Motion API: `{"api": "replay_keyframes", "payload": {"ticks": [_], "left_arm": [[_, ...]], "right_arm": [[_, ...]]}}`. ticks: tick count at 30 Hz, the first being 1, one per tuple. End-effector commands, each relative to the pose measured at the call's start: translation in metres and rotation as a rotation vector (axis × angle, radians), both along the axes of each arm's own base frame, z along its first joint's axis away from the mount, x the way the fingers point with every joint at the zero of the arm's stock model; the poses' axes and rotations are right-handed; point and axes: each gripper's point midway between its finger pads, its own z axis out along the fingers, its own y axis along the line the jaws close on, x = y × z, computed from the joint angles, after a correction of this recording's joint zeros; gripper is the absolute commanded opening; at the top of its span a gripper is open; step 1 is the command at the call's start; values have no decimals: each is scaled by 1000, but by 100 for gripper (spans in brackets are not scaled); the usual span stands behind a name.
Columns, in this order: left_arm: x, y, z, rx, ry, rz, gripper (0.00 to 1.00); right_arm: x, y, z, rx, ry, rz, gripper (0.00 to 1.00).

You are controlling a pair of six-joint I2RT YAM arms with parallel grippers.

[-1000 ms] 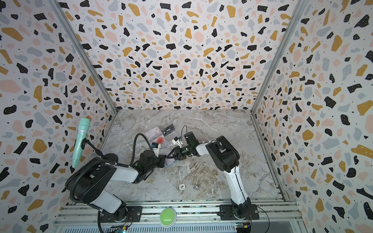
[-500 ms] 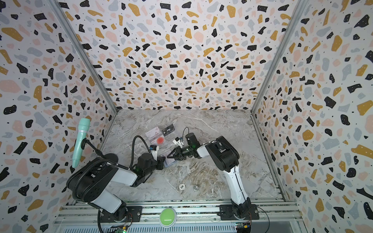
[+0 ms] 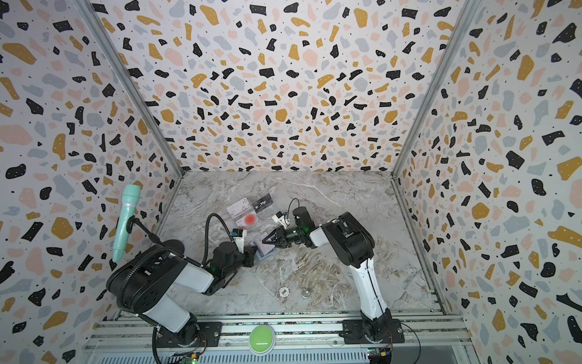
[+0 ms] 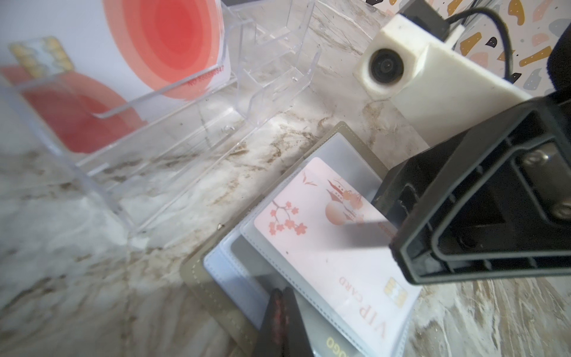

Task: Take the credit cards out of the card holder
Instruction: Take out the credit card from the card slot.

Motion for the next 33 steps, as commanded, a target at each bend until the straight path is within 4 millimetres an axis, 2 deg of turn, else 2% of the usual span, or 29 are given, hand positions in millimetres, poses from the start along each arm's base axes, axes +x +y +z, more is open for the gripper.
{"api": "replay_keyframes", "payload": {"ticks": [1, 4, 8, 13, 17, 22, 33], "left_arm": [[-13, 9, -25, 50, 87, 5, 0], [-12, 6, -18, 26, 77, 2, 0], [-4, 2, 2, -4, 39, 5, 0], [11, -9, 23, -19, -11, -14, 0], [22, -19, 31, -37, -35, -35, 0], [29, -25, 25, -47, -25, -38, 0], [10, -7, -3, 38, 43, -17, 0]], "right_arm": [[2, -1, 35, 59, -70, 9, 36], [3, -1, 26, 27, -73, 6, 35], [3, 0, 18, -4, -72, 8, 35], [2, 1, 14, -10, -70, 11, 35], [1, 3, 13, -8, -69, 14, 35], [0, 6, 17, 11, -68, 19, 35], [2, 8, 21, 23, -77, 17, 35]]}}
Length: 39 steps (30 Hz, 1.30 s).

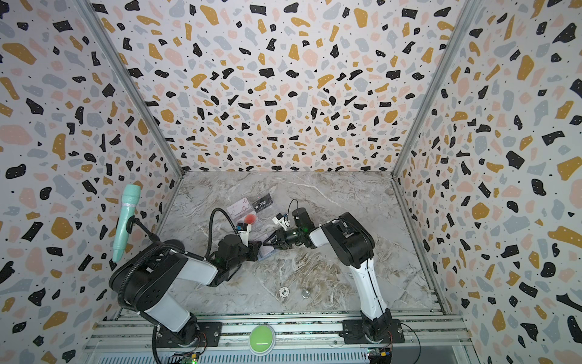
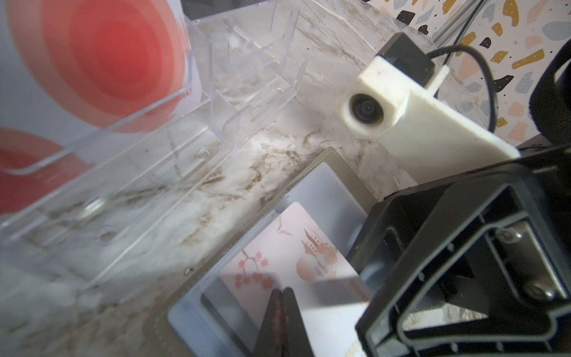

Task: Take the credit cards out of the card holder
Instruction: Take out the credit card from the card slot.

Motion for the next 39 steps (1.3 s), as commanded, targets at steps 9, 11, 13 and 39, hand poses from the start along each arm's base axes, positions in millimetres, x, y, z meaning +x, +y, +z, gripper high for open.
{"api": "replay_keyframes", "payload": {"ticks": [9, 11, 13, 39], "left_arm": [[-18, 18, -22, 96, 45, 3, 0], [-18, 19, -25, 103, 51, 3, 0], [-18, 17, -28, 110, 62, -4, 0], [-31, 26, -56, 224, 171, -21, 0]], "right_arm": [[14, 8, 42, 79, -106, -8, 35], [14, 8, 44, 83, -106, -6, 35], [15, 9, 45, 85, -107, -3, 35], [33, -5, 63, 92, -172, -35, 22]]}}
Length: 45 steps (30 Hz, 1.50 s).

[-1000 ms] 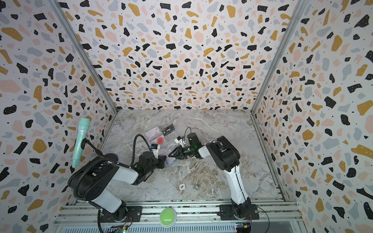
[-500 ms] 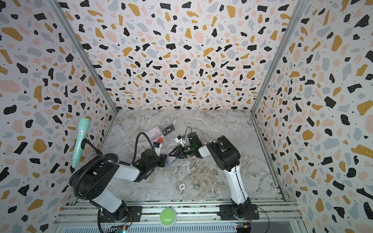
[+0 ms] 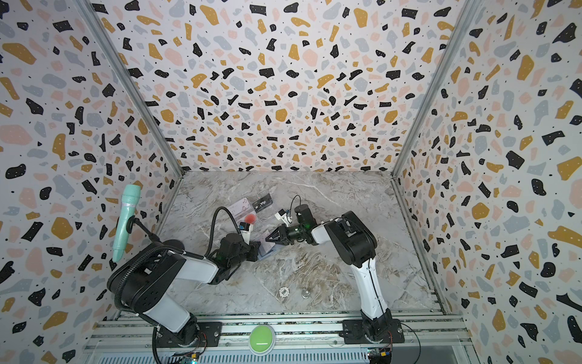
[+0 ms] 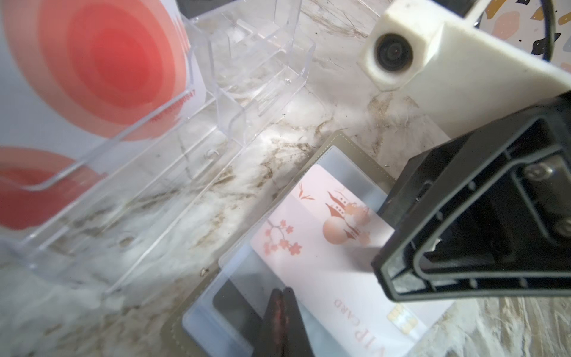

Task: Take the credit cards out of the card holder
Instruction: Take out the credit card from the card slot.

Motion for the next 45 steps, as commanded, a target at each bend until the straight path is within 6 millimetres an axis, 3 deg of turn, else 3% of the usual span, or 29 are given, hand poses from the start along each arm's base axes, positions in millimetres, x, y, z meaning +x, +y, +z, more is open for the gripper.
{"api": "replay_keyframes", "payload": {"ticks": [1, 9, 16, 18, 22, 25, 32, 39, 45], "left_arm": [[-34, 21, -49, 112, 175, 4, 0], [-35, 21, -50, 110, 176, 6, 0], [-35, 21, -50, 109, 175, 5, 0], [-35, 21, -49, 108, 172, 5, 0], [-35, 20, -49, 108, 172, 4, 0], [-35, 20, -50, 109, 173, 2, 0], [-35, 20, -51, 111, 176, 2, 0], [-34, 20, -50, 112, 175, 1, 0], [-34, 20, -50, 112, 174, 0, 0]], "right_arm": [[11, 4, 53, 84, -139, 7, 22], [19, -5, 49, 41, -147, -12, 12], [19, -6, 38, -12, -143, 2, 11], [18, -7, 33, -27, -139, 0, 14], [28, -16, 15, -169, -191, -52, 39], [29, -19, 17, -199, -232, -57, 44], [31, -23, 12, -253, -253, -69, 44], [12, -7, 3, -205, -183, 32, 41], [13, -9, -4, -230, -159, 22, 39]]}}
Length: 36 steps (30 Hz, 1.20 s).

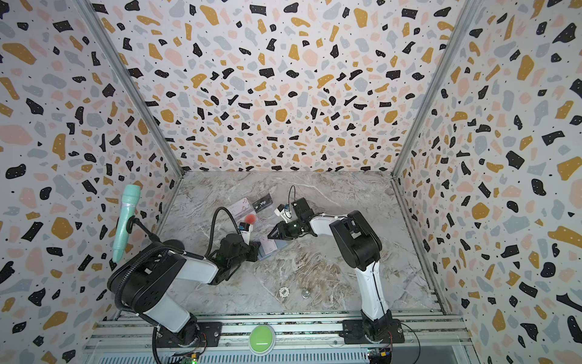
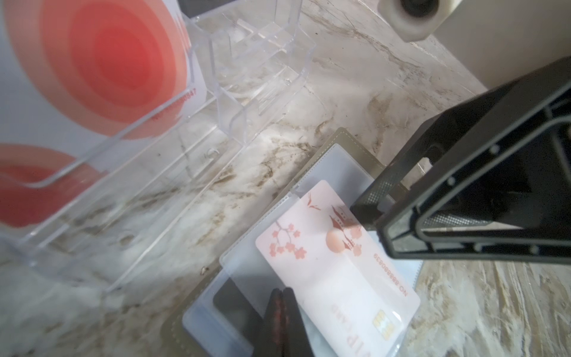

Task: Take the credit cards out of the card holder
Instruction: Take out the credit card from the card slot.

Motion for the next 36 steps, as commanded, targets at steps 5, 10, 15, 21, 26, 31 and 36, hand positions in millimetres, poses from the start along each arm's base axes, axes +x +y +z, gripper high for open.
{"api": "replay_keyframes", "payload": {"ticks": [5, 10, 15, 21, 26, 31, 36], "left_arm": [[-33, 20, -49, 115, 175, -1, 0], [-33, 19, -50, 116, 175, -4, 0], [-33, 20, -50, 117, 175, -3, 0], [-32, 20, -49, 116, 174, -1, 0], [-33, 20, -50, 117, 175, 2, 0], [-33, 21, -51, 119, 176, 3, 0], [-32, 21, -50, 118, 175, 5, 0]], "right_arm": [[6, -3, -3, -44, -7, -17, 42], [-3, 0, -7, -17, 35, 19, 36], [-10, 3, -4, 37, 68, 46, 24], [-11, 1, 6, 107, 89, 45, 11], [-5, -4, 11, 113, 72, 28, 4], [3, -15, 11, 96, 58, -3, 0], [14, -30, 11, 33, 10, -32, 0]]}}
